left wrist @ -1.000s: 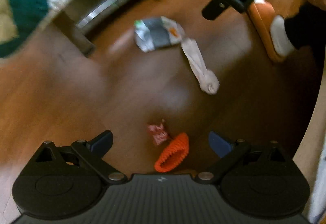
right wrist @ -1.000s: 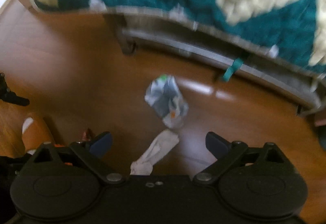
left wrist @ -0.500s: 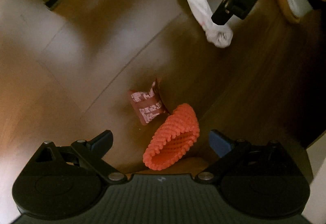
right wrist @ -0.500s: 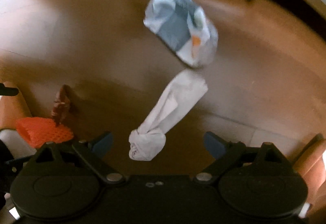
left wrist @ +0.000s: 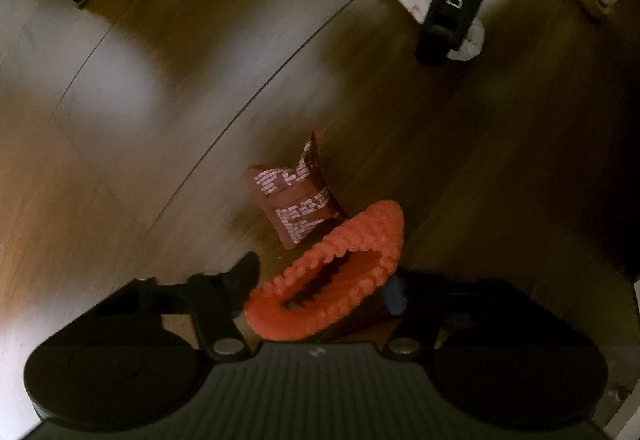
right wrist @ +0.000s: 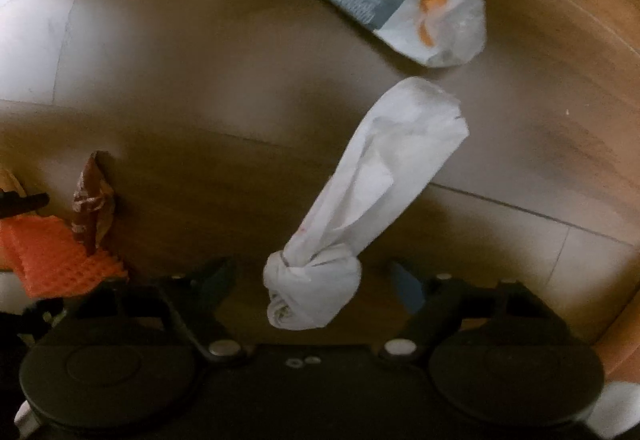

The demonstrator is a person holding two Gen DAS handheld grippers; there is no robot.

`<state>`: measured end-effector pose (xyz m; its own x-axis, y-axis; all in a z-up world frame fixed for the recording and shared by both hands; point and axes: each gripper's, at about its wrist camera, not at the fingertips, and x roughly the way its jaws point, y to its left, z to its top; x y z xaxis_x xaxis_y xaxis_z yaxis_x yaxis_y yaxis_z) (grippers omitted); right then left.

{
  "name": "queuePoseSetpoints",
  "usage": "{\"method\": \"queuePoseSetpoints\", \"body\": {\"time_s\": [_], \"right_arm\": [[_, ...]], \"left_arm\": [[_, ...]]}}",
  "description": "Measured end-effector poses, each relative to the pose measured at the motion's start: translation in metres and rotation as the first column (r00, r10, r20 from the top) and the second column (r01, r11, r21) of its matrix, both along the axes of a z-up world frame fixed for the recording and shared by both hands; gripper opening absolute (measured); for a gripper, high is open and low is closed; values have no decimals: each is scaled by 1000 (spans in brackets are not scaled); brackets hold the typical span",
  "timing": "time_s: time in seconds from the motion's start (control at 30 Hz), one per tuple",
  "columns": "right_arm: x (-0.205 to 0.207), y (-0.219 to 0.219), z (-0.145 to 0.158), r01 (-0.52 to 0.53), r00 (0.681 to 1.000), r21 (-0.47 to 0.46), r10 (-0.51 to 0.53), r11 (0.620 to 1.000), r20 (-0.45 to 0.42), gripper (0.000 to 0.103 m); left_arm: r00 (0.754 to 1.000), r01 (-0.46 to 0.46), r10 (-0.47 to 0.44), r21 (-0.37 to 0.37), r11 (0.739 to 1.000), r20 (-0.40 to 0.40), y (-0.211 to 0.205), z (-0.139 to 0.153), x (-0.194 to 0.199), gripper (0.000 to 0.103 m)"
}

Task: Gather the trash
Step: 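Close the left tool on the orange mesh while the right tool grasps the white tissue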

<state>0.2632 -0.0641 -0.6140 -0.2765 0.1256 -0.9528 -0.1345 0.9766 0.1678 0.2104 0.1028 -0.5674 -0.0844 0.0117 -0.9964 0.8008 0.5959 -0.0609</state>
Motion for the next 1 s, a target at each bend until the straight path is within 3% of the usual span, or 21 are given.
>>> {"method": "queuePoseSetpoints", "body": {"time_s": [0.1,0.13,0.23,0.3,0.33,0.63,0.8,1.0], "right_arm": [[-3,6,-1,-23,1000,-27,23,999,12,75],[-3,9,0,-32,999,-42,33,999,15,72],[-3,6,2,-42,999,-74,43,996,21,53],[-4,7,1,-43,999,-91,44,995,9,28],[-5,5,2,-42,999,-98,42,994,2,24],[-15,-17,50,-7,998,-121,14,993,55,19],[-13,-15,107,-24,986,-102,41,995,164,18],[-9,-18,193,-52,941,-54,67,997,331,18]], "left_arm": [[1000,-14,14,-6,1000,4,0,-3,1,33],[1000,-17,17,-12,1000,4,1,-2,1,32],[1000,-4,5,-19,1000,21,3,1,1,19],[1000,0,1,-28,1000,26,2,3,-3,16],[1000,3,-2,-33,999,30,2,5,-3,14],[996,48,-40,-100,994,77,-3,43,-2,11],[987,69,-47,-138,988,156,-11,86,6,11],[962,52,1,-188,981,271,-26,155,21,11]]}}
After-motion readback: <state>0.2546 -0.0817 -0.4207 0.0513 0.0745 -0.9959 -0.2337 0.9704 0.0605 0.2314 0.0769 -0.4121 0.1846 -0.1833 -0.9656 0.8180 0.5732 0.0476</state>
